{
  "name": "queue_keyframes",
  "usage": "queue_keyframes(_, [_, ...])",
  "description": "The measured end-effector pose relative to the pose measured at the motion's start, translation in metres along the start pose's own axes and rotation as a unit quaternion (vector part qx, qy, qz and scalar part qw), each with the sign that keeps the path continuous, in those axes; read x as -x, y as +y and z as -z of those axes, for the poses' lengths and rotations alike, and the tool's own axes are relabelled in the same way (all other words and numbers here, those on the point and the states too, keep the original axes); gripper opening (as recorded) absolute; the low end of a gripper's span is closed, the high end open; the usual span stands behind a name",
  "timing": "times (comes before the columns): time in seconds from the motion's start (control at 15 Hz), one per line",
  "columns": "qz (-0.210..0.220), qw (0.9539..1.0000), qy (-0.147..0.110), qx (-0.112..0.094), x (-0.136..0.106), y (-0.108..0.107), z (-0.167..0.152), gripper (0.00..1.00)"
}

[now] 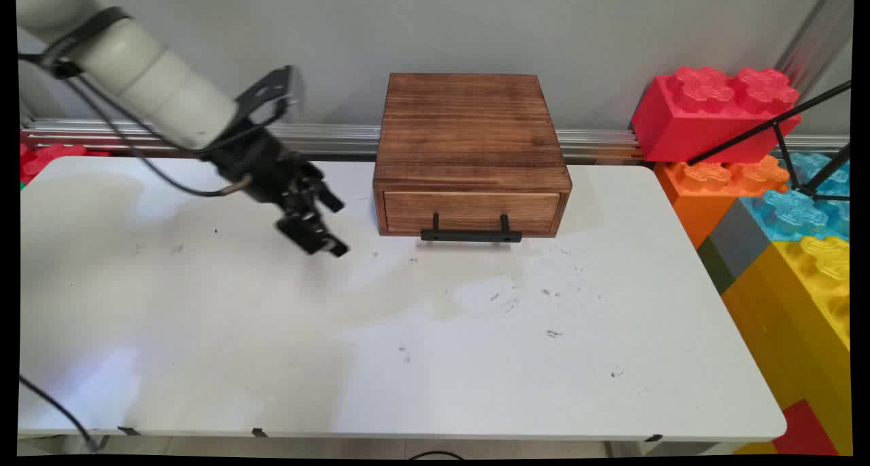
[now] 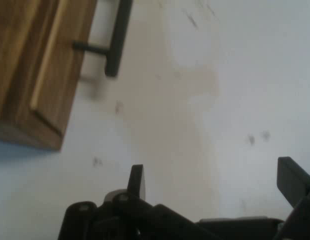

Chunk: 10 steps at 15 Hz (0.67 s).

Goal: Open the drawer

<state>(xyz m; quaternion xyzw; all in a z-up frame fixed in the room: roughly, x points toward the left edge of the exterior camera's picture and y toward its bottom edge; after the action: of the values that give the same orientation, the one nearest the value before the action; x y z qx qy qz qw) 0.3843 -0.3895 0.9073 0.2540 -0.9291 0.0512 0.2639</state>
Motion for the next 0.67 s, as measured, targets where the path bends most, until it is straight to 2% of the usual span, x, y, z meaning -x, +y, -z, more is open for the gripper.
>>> queue_keyframes(0.33, [-0.002, 0.9998, 0.002, -0.022, -0.061, 0.004, -0.038, 1.0])
queue_keyframes(0.67, [-0.016, 0.9993, 0.002, -0.034, -0.102, 0.003, -0.069, 1.0])
